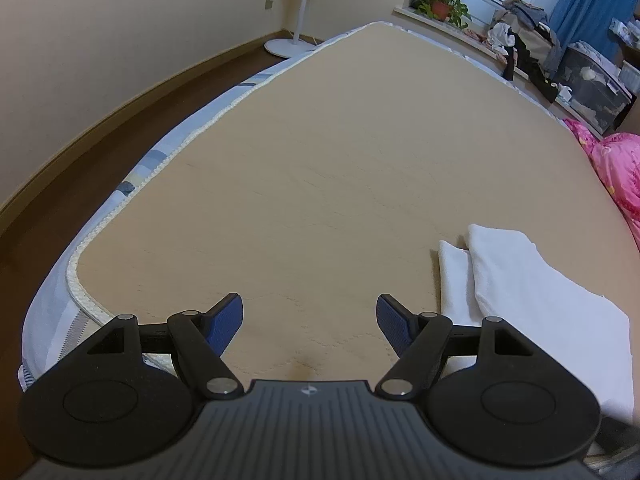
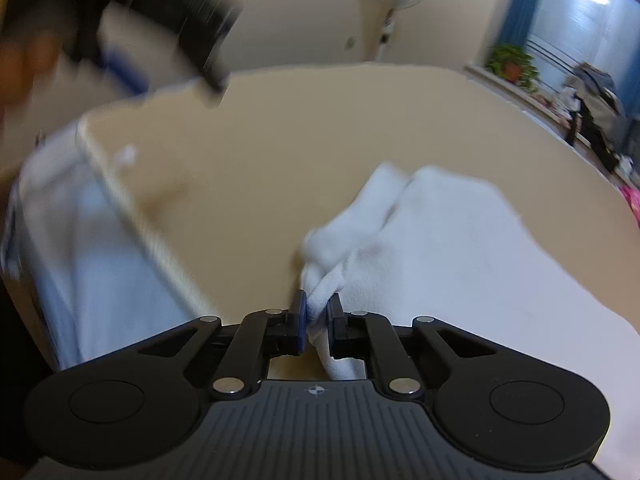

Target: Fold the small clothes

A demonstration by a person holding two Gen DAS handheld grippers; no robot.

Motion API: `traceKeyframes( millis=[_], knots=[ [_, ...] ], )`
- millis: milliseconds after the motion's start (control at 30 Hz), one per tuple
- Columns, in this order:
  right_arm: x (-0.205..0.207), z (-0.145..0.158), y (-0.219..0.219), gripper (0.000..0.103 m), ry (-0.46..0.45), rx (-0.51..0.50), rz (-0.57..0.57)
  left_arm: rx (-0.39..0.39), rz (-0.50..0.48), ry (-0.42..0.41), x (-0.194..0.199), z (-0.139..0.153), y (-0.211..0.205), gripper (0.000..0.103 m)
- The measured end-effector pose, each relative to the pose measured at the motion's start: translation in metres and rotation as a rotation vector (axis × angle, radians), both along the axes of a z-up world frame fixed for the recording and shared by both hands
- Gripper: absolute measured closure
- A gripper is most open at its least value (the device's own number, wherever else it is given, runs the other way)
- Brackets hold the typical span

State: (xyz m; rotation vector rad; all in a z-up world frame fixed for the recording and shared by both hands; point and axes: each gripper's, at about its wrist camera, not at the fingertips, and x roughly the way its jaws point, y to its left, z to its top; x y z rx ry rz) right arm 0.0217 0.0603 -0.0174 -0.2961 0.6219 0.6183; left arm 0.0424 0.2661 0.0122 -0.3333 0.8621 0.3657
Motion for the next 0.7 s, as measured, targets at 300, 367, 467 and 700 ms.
traceKeyframes(
  millis=[300, 367, 467, 700],
  knots=[
    [0.021, 0.070, -0.275, 0.095, 0.003, 0.630, -0.658, 0.028, -0.055, 0.018, 0.014, 0.000, -0.028, 0.024],
    [0.013, 0.040, -0.332, 0.095, 0.053, 0.645, -0.888, 0.044, -0.078, 0.027, 0.020, -0.002, -0.040, 0.024],
    [0.014, -0.021, -0.391, 0.088, 0.271, 0.543, -1.129, 0.070, -0.115, 0.044, 0.029, -0.006, -0.061, 0.024],
    [0.005, -0.005, -0.454, 0.075, 0.276, 0.579, -1.219, 0.137, -0.248, 0.038, 0.042, -0.012, -0.116, 0.024]
  ],
)
